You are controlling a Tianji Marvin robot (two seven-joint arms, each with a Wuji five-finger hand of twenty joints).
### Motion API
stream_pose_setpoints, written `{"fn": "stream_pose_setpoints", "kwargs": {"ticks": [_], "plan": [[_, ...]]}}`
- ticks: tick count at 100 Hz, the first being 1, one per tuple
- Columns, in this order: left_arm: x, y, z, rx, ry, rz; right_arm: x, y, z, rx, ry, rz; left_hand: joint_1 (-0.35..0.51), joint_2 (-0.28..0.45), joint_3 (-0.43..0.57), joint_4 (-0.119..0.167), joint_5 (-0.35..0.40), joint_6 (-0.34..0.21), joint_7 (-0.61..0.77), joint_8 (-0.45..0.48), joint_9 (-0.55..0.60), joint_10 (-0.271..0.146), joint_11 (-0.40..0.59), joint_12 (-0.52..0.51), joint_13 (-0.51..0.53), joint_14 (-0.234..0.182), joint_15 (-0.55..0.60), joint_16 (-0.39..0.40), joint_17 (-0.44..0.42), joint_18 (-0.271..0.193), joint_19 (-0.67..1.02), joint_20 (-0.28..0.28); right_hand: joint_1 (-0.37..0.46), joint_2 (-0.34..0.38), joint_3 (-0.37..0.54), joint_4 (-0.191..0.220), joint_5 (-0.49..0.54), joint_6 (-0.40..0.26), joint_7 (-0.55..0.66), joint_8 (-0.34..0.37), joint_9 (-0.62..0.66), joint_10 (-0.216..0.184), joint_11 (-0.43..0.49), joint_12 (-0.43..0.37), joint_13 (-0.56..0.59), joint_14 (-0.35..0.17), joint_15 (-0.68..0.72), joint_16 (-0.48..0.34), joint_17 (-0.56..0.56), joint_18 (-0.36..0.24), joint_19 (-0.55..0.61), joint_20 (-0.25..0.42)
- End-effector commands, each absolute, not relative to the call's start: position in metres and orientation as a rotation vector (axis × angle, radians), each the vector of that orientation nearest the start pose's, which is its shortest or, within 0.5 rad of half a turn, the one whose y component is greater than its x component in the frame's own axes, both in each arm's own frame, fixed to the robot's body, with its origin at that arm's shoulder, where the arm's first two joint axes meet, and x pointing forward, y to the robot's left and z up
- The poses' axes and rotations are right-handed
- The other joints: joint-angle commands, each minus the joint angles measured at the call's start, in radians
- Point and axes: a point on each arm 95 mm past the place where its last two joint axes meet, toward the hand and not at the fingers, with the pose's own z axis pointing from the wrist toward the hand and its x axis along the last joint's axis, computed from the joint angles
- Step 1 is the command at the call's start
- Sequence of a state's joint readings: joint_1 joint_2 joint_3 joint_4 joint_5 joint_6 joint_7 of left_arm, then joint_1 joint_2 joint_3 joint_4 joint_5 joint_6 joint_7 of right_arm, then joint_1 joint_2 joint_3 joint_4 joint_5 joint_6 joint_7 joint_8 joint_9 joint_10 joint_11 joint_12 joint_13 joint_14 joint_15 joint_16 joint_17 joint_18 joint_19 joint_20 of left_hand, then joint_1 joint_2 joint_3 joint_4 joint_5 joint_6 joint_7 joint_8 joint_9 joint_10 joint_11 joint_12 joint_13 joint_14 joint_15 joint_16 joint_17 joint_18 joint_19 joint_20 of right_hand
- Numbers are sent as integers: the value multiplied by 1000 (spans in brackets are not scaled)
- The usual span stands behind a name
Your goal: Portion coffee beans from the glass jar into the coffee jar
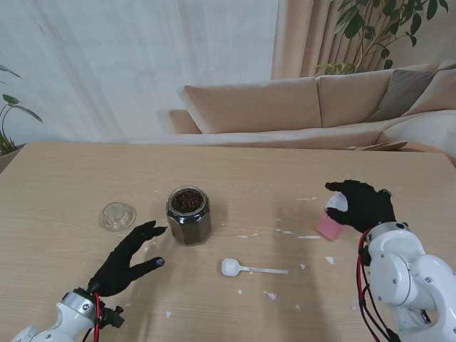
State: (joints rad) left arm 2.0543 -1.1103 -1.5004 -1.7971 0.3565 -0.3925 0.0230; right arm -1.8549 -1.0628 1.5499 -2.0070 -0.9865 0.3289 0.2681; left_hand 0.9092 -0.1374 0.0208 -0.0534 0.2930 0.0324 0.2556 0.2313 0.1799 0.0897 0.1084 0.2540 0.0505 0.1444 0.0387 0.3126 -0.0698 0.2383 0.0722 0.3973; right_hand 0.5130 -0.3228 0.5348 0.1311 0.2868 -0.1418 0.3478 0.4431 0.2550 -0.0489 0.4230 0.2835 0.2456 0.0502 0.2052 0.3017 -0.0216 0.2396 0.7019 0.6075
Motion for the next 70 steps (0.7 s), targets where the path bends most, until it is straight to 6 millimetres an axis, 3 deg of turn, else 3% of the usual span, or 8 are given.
{"fn": "stream_pose_setpoints", "kwargs": {"ticks": [1, 11, 40, 56, 70], "plan": [[269, 39, -348, -1779, 1138, -2077, 350, -87, -262, 1531, 1237, 1123, -14, 27, -20, 33, 12, -19, -20, -5, -35, -32, -18, 4, -22, -35, -13, -16, -2, -31, -20, -21, -25, -14, -7, -31, -47, -36, -19, 18, -20, -5, 6, 8, 10, 8, 4, -16, 0, 15, 7, -5], [269, 39, -348, -1781, 1139, -2079, 355, -90, -266, 1543, 1232, 1125, -12, 27, -19, 33, 13, -18, -19, -4, -34, -30, -19, 4, -22, -36, -13, -15, -3, -30, -20, -23, -19, -28, -8, -61, -84, -47, -35, 27, -56, -6, 9, 11, 4, 28, 13, -10, 8, 22, 23, -5], [269, 38, -349, -1784, 1141, -2074, 368, -90, -274, 1559, 1288, 1115, -6, 26, -16, 34, 19, -17, -15, -2, -32, -28, -18, 7, -22, -36, -12, -13, -2, -29, -20, -27, 37, -90, 30, -44, -96, -78, -34, 58, -68, 0, 1, 0, 26, 79, 45, 4, 68, 41, 104, 18], [270, 37, -349, -1791, 1145, -2069, 371, -90, -283, 1562, 1334, 1076, -4, 26, -15, 34, 24, -14, -14, -1, -32, -26, -17, 9, -22, -36, -13, -13, -3, -28, -19, -28, 39, -132, 105, -29, -80, -99, -6, 106, -70, 9, 21, 11, 45, 107, 81, 27, 94, 53, 172, 37], [270, 38, -349, -1789, 1149, -2066, 371, -91, -292, 1562, 1363, 1042, -2, 26, -14, 34, 26, -12, -16, 0, -32, -25, -16, 9, -22, -35, -13, -13, -3, -27, -19, -29, 49, -176, 192, -50, -65, -119, 25, 151, -71, 17, 35, 26, 72, 125, 118, 48, 130, 54, 228, 52]]}}
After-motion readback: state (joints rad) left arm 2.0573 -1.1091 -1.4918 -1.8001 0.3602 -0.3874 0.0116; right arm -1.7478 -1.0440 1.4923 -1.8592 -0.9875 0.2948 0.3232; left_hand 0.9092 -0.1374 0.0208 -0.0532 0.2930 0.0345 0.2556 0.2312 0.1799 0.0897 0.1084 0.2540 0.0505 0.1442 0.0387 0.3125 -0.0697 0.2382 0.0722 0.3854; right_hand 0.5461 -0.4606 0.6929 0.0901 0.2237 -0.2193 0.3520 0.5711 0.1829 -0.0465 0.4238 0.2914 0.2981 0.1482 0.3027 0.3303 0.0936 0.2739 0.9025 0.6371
